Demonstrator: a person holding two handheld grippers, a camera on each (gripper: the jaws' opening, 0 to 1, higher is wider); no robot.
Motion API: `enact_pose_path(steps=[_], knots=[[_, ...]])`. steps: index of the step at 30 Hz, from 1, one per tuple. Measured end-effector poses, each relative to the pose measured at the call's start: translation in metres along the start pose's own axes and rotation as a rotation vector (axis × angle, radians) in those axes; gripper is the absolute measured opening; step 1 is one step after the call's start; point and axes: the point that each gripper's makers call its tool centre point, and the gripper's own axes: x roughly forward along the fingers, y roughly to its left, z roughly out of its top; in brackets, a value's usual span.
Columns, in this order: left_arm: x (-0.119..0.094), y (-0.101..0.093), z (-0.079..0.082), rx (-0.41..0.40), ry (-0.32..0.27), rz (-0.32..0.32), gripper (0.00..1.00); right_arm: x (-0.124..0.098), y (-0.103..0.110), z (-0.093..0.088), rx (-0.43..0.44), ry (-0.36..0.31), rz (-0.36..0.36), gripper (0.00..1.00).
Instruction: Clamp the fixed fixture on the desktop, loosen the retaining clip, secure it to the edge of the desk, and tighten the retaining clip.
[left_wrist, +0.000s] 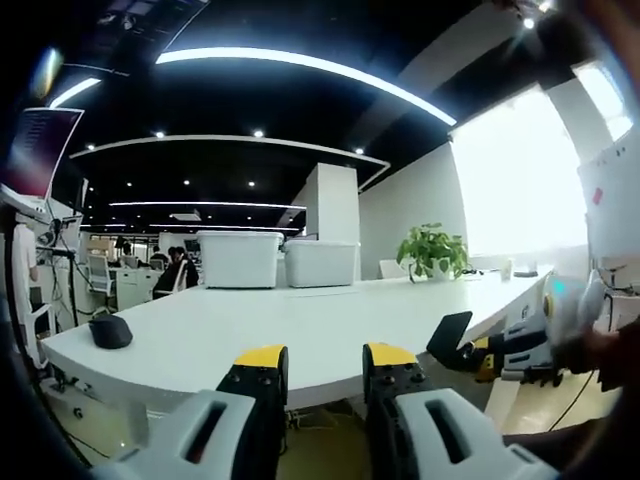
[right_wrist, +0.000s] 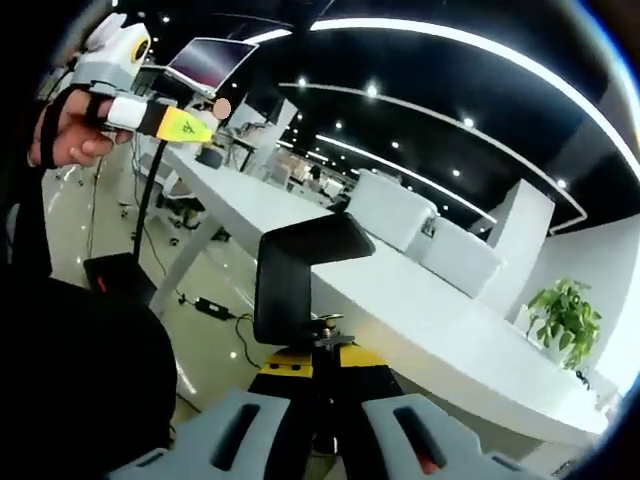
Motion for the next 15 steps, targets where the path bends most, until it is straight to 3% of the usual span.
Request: enact_pose_path(steps=[7, 15], knots=[[0.002, -0.01, -0.001, -0.018, -0.001, -0.033, 0.3, -0.002, -0.002, 0.0, 0.01, 0.0, -0.006, 0.03], [0.004, -0.021, -0.002, -0.026, 0.001, -0.061, 0.3, -0.002, -0.008, -0.009, 0.102, 0.003, -0.005, 0.03]])
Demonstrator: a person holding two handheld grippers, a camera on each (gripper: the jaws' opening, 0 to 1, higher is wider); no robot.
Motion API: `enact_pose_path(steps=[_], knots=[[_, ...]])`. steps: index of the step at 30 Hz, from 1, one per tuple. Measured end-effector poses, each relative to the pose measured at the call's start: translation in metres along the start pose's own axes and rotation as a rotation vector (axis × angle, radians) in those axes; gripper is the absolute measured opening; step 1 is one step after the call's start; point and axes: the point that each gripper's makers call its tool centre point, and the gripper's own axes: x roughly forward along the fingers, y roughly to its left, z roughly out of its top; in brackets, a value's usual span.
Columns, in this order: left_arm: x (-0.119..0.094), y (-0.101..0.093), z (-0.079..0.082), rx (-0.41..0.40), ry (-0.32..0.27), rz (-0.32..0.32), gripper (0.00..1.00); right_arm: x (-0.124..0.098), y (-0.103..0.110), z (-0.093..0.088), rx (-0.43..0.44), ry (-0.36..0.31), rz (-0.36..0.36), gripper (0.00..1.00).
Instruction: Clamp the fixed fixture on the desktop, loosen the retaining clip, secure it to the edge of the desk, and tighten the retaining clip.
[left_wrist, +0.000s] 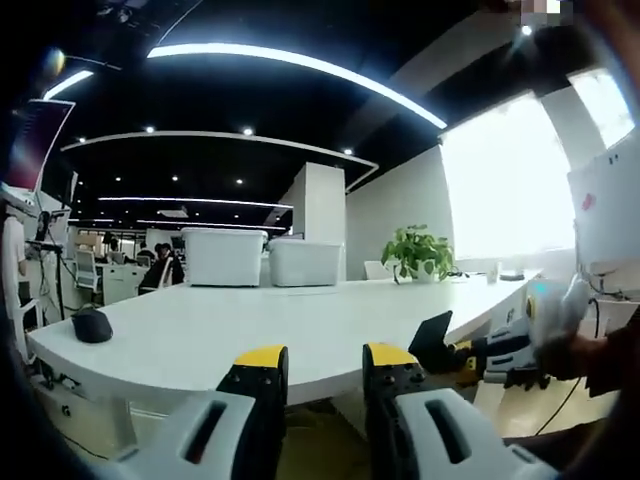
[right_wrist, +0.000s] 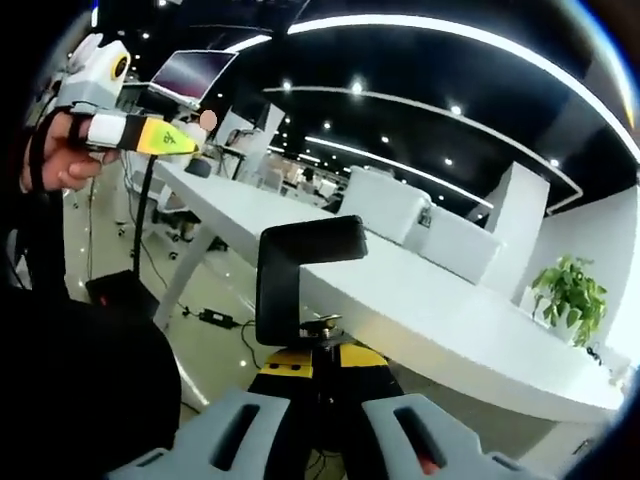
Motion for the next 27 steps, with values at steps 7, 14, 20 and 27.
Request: enact_pose_path(steps=[7, 14, 20, 27], knots=[[0.002, -0.01, -0.003, -0.016, 0.004, -0.027, 0.3, 0.001, -0.003, -0.005, 0.085, 0.013, -0.006, 0.03], [0.003, -0.015, -0.004, -0.022, 0.007, -0.042, 0.3, 0.002, -0.008, -0.012, 0.145, 0.028, -0.02, 0.03], [0.003, -0.017, -0.006, -0.024, 0.009, -0.05, 0.3, 0.007, -0.01, -0.018, 0.162, 0.032, -0.028, 0.03], [0.003, -0.02, -0.006, -0.025, 0.013, -0.062, 0.3, 0.014, -0.008, -0.03, 0.257, 0.042, -0.02, 0.03]])
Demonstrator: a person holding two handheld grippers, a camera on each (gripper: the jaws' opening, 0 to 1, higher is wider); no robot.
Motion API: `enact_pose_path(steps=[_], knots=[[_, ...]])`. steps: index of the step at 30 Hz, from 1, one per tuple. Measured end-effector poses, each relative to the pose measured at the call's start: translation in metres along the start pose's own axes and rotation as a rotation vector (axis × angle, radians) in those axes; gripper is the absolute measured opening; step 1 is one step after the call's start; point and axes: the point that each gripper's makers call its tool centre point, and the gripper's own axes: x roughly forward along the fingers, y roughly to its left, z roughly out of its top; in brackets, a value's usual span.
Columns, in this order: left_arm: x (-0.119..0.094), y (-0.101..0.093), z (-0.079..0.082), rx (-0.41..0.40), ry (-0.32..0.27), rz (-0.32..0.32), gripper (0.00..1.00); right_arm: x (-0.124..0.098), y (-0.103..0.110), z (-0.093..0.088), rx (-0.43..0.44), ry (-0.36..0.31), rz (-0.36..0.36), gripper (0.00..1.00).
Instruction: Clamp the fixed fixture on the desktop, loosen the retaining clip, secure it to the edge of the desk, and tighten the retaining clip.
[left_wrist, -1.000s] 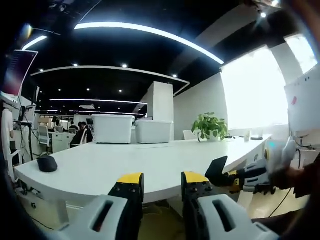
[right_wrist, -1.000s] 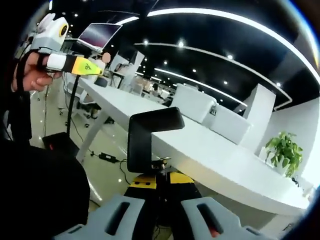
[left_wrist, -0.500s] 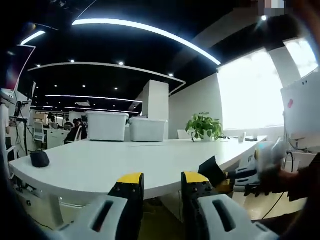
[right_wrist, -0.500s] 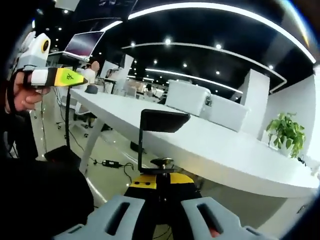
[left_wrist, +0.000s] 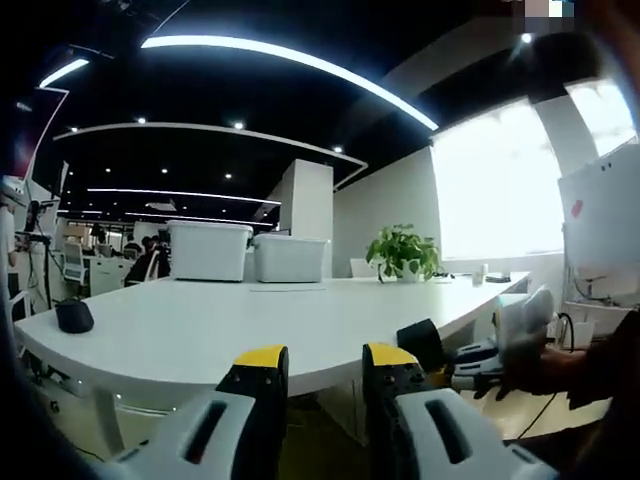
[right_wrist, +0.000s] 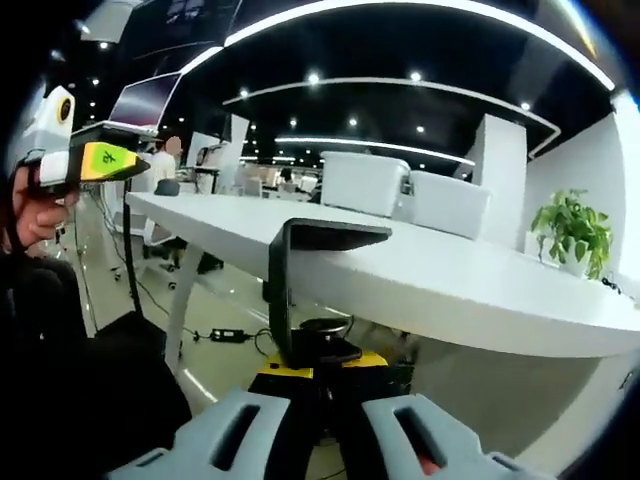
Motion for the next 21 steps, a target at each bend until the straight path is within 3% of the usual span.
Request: enact_pose_path(steps=[7, 21], knots=[[0.001, -0.004, -0.003, 0.001, 0.008, -0.015, 0.3, 0.006, -0.003, -0.002, 0.019, -0.001, 0.013, 0.03], [0.003, -0.026, -0.011, -0.013, 0.035, -0.1, 0.26, 0.011, -0.016, -0.009, 0.209, -0.018, 0.032, 0.03]])
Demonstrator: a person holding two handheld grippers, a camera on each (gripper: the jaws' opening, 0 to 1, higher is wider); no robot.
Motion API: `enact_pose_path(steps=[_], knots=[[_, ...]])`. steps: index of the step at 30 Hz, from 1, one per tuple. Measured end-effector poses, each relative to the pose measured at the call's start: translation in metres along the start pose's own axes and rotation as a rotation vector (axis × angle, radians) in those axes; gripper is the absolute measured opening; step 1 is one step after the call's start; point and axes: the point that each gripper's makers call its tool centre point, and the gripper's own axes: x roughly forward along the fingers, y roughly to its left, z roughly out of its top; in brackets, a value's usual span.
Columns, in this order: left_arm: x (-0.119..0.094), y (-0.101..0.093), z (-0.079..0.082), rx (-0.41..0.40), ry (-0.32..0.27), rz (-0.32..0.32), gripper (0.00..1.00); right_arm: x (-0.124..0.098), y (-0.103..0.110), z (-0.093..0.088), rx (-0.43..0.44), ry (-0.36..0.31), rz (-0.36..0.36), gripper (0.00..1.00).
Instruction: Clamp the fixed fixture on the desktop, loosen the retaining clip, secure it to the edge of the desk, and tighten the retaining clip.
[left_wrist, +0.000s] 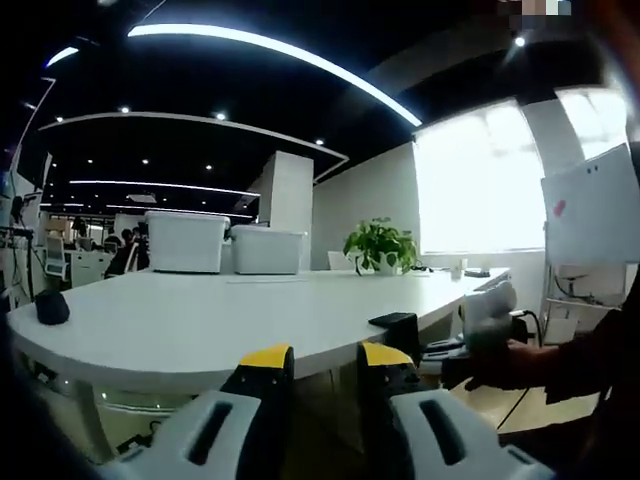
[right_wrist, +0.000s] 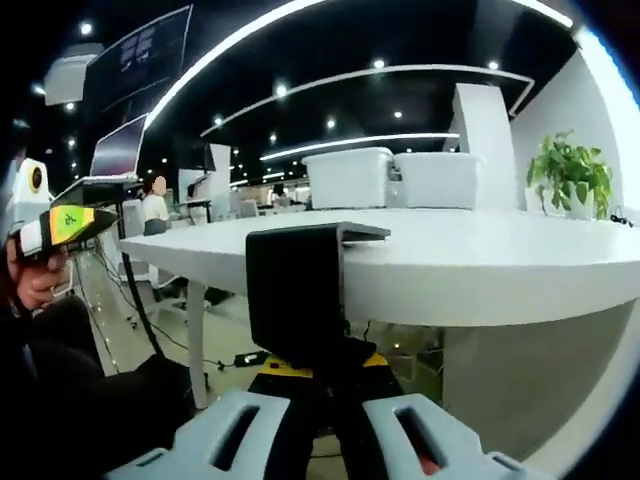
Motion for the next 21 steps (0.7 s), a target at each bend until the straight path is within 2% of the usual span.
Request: enact_pose_path(steps=[10, 13, 21], knots=[[0.005, -0.011, -0.002, -0.008, 0.003, -0.035, 0.24, 0.001, -0.004, -0.001, -0.014, -0.006, -0.033, 0.03], [0.007, -0.018, -0.003, -0.009, 0.006, -0.059, 0.2, 0.003, -0.005, -0.003, -0.019, -0.002, -0.051, 0.03], [0.015, -0.037, -0.008, -0.033, 0.025, -0.135, 0.2, 0.013, -0.013, -0.006, -0.021, 0.006, -0.07, 0.03]])
